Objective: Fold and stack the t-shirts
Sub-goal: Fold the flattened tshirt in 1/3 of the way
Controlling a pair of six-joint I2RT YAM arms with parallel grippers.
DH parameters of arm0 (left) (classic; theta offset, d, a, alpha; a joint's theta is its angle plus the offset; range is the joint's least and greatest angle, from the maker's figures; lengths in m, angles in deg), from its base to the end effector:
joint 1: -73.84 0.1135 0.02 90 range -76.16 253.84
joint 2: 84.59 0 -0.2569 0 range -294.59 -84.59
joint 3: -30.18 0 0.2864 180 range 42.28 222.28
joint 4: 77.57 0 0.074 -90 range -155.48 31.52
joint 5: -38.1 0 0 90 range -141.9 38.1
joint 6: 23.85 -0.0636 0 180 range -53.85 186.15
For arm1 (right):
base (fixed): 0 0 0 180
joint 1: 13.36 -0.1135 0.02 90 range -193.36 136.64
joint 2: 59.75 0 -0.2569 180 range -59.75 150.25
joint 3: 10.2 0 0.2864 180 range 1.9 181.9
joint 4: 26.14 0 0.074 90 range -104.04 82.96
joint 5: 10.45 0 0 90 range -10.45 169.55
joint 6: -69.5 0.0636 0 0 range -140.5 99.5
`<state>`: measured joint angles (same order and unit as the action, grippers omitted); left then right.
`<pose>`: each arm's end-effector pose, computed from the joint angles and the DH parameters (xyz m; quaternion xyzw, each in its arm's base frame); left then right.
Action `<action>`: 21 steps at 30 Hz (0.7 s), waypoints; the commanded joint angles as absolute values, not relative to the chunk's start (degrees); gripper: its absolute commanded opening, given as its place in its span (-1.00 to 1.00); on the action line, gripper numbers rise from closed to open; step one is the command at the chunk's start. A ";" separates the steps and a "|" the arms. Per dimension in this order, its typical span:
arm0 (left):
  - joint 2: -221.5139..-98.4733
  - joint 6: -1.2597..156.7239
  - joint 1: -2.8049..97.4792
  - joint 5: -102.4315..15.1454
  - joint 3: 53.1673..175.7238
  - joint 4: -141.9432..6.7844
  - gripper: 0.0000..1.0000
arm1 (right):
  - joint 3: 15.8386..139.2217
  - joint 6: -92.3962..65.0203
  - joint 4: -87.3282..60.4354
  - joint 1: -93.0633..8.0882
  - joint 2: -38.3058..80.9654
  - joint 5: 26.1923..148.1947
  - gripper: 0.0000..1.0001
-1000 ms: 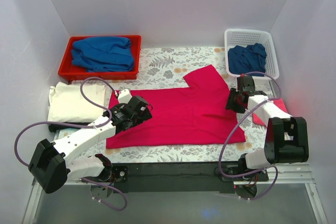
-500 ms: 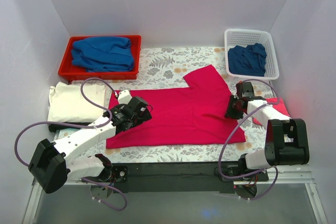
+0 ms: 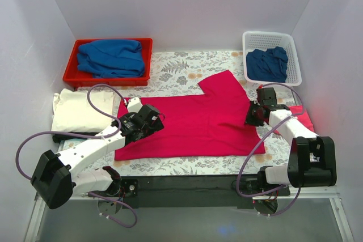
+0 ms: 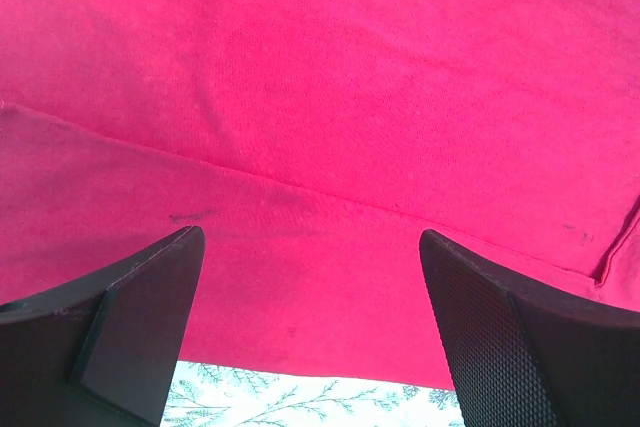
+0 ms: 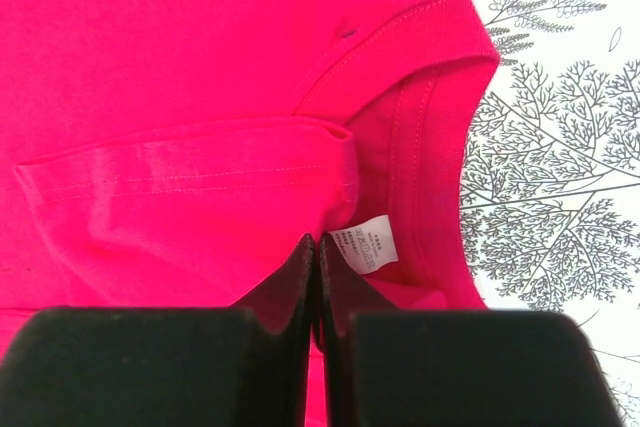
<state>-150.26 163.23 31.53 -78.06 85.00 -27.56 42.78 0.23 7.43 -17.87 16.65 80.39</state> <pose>0.2106 -0.1538 0.1792 -0.4842 0.8109 -0.1538 0.2905 0.2964 0.0243 0.1340 0.1332 0.9495 0.0689 0.2757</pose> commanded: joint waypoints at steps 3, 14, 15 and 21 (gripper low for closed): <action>-149.19 162.92 31.82 -79.33 84.64 -27.77 0.76 | 45.58 -1.34 8.46 -17.67 13.99 77.80 -0.97; -150.51 162.13 31.82 -78.54 85.17 -29.09 0.76 | 40.30 -1.88 2.21 -17.58 10.90 72.71 -0.65; -150.51 161.95 31.82 -78.45 85.17 -29.18 0.76 | 41.96 -0.83 4.65 -17.67 15.18 72.78 -0.48; -150.51 161.25 31.82 -78.36 85.43 -29.35 0.76 | 45.23 1.29 7.50 -17.67 24.62 73.40 -0.21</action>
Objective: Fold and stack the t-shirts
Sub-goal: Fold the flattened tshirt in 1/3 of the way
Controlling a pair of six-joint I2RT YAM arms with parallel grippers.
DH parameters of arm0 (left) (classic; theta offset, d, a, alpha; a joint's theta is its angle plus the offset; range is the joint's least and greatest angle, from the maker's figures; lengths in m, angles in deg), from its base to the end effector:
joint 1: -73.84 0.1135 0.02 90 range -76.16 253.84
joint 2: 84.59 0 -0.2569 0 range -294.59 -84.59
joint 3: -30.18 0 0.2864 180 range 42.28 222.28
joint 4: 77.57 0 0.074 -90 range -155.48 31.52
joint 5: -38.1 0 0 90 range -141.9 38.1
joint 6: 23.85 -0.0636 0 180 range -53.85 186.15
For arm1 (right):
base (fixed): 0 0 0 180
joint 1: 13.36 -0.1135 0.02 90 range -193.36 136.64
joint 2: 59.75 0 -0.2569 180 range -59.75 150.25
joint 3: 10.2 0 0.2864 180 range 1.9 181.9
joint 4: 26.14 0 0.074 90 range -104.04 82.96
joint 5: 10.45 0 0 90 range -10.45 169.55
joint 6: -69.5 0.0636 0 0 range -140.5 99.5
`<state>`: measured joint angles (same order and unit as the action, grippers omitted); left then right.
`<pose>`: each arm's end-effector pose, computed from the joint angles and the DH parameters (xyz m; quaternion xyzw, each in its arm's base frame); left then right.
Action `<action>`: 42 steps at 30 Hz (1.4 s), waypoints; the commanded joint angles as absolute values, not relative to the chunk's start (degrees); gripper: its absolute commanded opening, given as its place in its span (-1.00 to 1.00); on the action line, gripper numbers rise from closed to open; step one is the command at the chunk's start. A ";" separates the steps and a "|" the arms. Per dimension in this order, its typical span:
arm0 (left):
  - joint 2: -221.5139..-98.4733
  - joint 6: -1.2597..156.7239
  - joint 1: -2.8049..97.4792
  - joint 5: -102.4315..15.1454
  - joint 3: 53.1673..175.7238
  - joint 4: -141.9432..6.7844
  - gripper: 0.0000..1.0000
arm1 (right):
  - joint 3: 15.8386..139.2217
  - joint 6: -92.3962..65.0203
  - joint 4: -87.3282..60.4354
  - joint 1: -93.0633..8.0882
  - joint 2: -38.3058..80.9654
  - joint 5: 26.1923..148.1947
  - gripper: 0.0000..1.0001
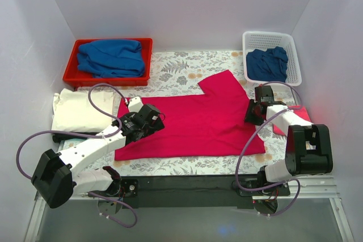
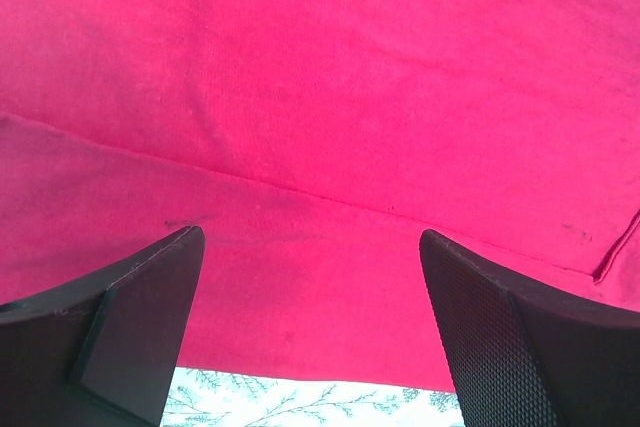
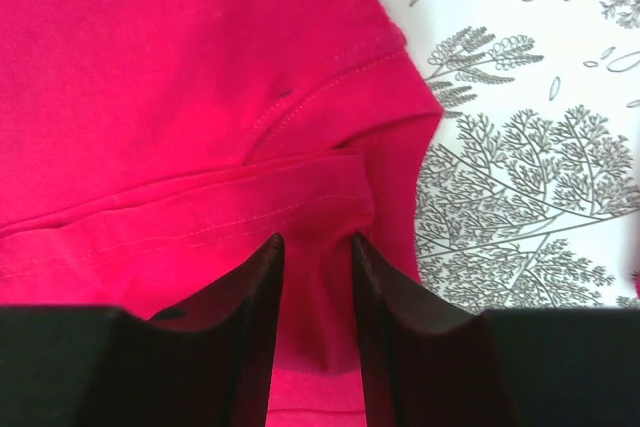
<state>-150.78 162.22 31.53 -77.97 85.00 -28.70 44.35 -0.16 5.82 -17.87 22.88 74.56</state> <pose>0.2127 -0.1558 0.1782 -0.4774 0.8136 -0.1564 0.2926 0.3078 0.0187 0.1145 0.1440 0.9544 0.0145 0.2612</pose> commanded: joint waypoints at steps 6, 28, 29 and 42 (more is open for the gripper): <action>-149.45 159.68 31.82 -76.87 84.20 -31.19 0.76 | 47.51 1.12 6.96 -17.76 22.96 71.56 -0.20; -173.61 145.70 29.19 -64.47 97.90 -58.27 0.48 | 47.34 0.33 2.48 -17.76 26.12 74.36 -0.28; -174.75 145.43 28.49 -64.47 98.96 -58.79 0.47 | 47.07 0.33 2.48 -17.76 26.12 74.37 -0.29; -192.68 140.33 22.34 -63.07 115.30 -60.29 -0.02 | 46.02 0.50 2.13 -17.76 25.59 73.93 -0.39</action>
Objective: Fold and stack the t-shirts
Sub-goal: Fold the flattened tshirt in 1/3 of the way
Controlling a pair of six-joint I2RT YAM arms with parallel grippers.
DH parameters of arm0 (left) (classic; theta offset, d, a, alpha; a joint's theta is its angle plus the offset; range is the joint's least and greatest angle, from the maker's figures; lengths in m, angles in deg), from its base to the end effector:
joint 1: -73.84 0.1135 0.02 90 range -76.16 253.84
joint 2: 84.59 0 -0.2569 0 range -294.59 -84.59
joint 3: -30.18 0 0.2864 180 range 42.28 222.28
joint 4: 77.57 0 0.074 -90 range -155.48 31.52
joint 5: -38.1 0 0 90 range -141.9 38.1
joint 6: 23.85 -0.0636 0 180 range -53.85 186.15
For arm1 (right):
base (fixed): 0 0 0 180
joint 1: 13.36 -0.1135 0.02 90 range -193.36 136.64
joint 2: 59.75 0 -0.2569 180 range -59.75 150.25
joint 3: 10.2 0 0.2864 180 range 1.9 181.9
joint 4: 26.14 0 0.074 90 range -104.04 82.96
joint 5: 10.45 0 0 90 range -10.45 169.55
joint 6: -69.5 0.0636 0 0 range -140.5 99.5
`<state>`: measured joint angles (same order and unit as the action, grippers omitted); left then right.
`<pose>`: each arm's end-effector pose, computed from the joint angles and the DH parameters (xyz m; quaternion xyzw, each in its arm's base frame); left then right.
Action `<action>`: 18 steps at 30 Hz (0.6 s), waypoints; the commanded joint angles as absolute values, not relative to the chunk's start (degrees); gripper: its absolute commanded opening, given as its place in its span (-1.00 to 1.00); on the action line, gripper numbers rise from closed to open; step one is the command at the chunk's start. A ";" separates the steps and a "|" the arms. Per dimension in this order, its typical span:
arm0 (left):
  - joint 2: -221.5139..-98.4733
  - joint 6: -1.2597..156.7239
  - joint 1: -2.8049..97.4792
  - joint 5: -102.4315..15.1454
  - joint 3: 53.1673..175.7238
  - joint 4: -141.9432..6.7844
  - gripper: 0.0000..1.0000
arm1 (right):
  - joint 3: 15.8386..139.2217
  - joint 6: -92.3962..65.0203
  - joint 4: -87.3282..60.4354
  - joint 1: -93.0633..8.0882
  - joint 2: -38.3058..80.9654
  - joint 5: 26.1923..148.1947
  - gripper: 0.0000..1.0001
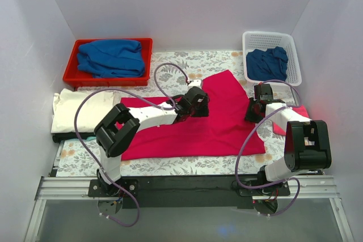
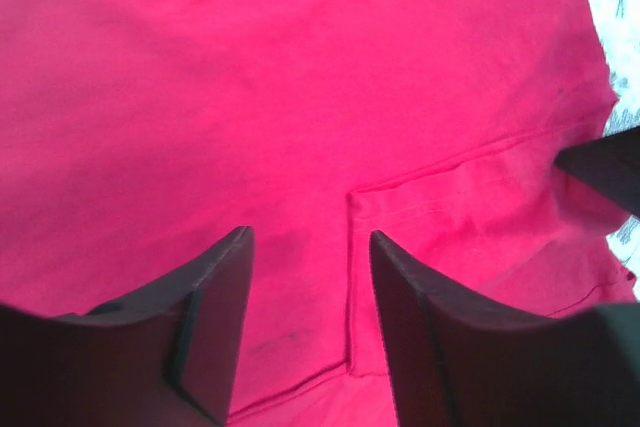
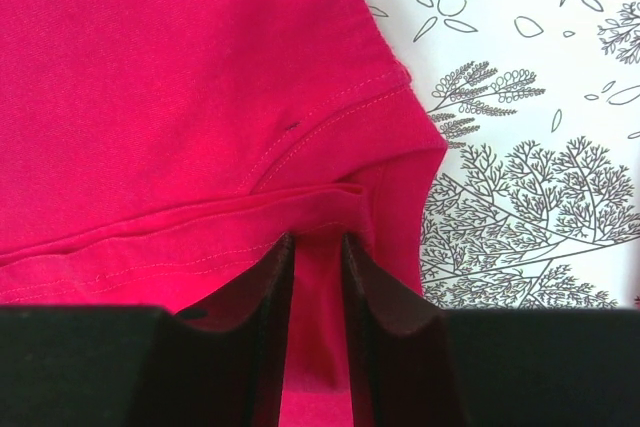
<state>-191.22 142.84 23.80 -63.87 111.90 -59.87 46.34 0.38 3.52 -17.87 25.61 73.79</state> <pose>0.3014 -0.3392 0.1468 -0.2507 0.8765 -0.3145 0.2645 0.3214 0.0189 0.1145 0.1504 0.9495 0.0124 0.2753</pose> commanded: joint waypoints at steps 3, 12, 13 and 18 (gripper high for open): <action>-195.94 139.89 20.93 -62.80 117.86 -60.38 -0.10 | 45.84 0.50 2.13 -17.67 25.94 74.19 -0.39; -202.53 139.72 19.08 -63.24 123.22 -60.99 -0.16 | 45.40 0.42 2.04 -17.84 25.68 73.93 -0.40; -202.88 139.72 19.08 -63.42 123.40 -60.99 -0.16 | 45.40 0.33 2.04 -17.84 25.68 74.01 -0.40; -204.38 139.72 19.08 -63.94 124.28 -60.91 -0.20 | 45.49 0.33 2.04 -17.76 25.59 73.93 -0.40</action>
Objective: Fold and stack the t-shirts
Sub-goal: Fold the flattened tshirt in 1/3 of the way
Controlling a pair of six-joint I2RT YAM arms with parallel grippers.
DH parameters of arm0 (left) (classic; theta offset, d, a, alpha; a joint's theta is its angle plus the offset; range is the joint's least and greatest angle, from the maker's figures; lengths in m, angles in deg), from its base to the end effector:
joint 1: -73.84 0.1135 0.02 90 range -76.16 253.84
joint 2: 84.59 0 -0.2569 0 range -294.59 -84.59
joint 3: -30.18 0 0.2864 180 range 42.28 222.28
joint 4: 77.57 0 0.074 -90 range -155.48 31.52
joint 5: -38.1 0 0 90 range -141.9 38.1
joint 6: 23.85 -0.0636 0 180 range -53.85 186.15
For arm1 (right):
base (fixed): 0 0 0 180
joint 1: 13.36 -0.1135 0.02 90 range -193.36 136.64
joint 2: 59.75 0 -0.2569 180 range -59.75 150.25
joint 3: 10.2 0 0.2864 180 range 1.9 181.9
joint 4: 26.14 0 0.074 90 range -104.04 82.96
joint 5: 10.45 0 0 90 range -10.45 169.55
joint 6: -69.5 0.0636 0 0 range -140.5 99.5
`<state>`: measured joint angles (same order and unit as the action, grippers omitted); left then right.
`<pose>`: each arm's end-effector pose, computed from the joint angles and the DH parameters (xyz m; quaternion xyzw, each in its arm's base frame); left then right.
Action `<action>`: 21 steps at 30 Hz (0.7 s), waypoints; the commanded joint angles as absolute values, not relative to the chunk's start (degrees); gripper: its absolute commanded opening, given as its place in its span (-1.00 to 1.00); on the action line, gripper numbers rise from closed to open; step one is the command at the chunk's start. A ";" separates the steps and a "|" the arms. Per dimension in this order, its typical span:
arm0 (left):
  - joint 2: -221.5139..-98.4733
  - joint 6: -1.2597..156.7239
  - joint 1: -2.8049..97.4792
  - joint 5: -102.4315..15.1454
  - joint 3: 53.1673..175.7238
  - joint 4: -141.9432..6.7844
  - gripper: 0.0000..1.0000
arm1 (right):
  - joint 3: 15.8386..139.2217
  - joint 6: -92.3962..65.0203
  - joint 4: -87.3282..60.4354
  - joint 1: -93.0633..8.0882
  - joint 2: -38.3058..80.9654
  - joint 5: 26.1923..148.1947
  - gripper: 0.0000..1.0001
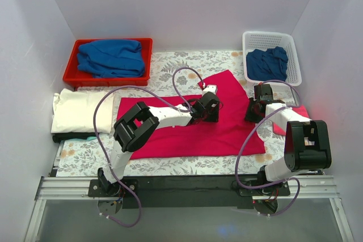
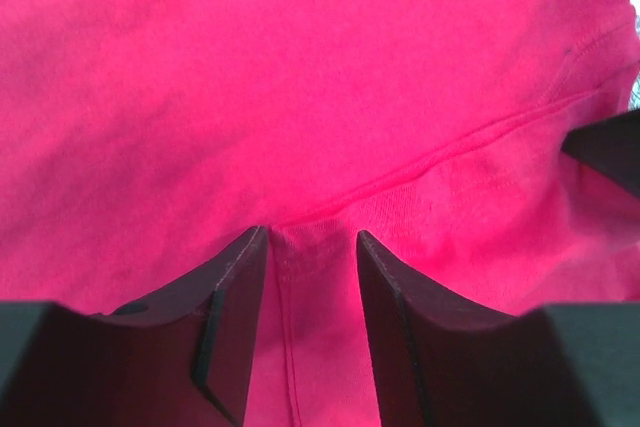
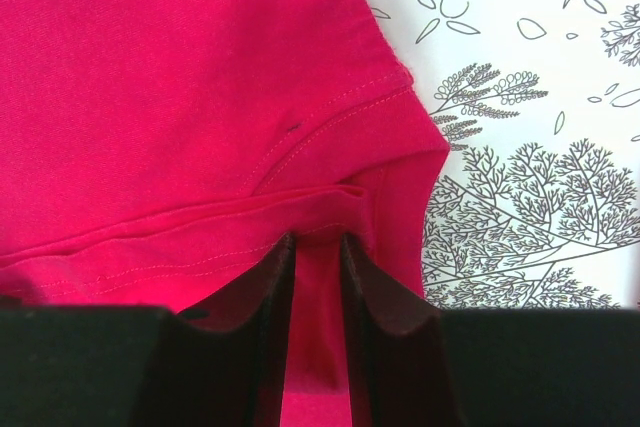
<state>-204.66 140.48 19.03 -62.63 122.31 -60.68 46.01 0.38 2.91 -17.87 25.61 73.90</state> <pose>0.2970 -0.4006 0.1054 -0.1912 0.8999 -0.3083 0.2422 0.3212 0.0191 0.1134 0.1501 0.9489 0.0139 0.2774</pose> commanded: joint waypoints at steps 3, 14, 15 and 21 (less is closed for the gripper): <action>-205.00 139.80 19.08 -64.21 124.63 -60.82 -0.34 | 45.49 0.33 2.13 -17.76 25.59 73.75 -0.40; -203.51 139.89 19.08 -65.70 124.28 -59.50 -1.00 | 45.67 0.50 2.31 -17.84 25.42 73.93 -0.43; -203.16 139.89 19.08 -65.88 124.28 -59.50 -1.00 | 45.67 0.59 2.31 -17.76 25.24 73.93 -0.43; -201.13 139.89 18.99 -68.42 123.67 -60.46 -1.00 | 46.10 -0.20 2.48 -17.84 22.52 75.42 -0.42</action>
